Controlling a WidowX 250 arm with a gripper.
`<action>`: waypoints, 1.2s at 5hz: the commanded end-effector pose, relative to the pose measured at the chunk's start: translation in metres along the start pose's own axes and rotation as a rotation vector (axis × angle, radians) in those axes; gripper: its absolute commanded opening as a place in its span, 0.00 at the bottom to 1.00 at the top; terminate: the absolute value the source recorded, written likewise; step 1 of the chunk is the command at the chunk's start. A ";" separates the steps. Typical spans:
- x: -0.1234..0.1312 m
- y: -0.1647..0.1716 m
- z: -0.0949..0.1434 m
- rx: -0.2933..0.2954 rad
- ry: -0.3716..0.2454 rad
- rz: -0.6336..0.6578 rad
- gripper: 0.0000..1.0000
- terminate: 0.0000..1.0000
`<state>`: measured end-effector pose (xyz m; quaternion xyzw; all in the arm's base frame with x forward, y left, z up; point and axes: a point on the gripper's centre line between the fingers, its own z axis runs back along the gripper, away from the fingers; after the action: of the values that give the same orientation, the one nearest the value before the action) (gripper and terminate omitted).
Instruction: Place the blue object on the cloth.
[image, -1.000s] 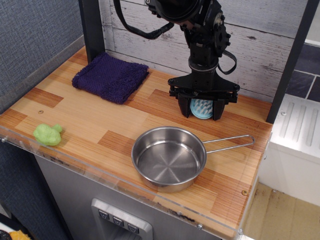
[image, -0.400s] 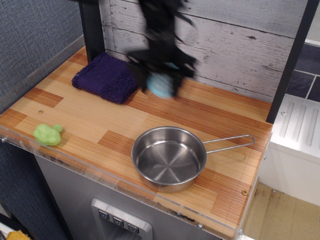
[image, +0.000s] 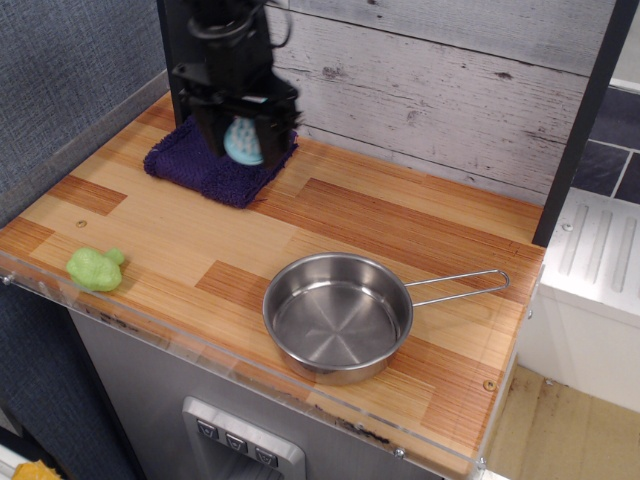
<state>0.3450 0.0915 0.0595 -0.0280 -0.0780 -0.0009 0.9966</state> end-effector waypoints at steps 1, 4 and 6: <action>0.028 0.038 -0.002 0.000 0.016 -0.053 0.00 0.00; 0.032 0.051 0.008 0.002 0.022 -0.047 0.00 0.00; 0.031 0.043 0.014 0.041 0.048 -0.054 1.00 0.00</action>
<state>0.3605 0.1315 0.0464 -0.0201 -0.0195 -0.0216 0.9994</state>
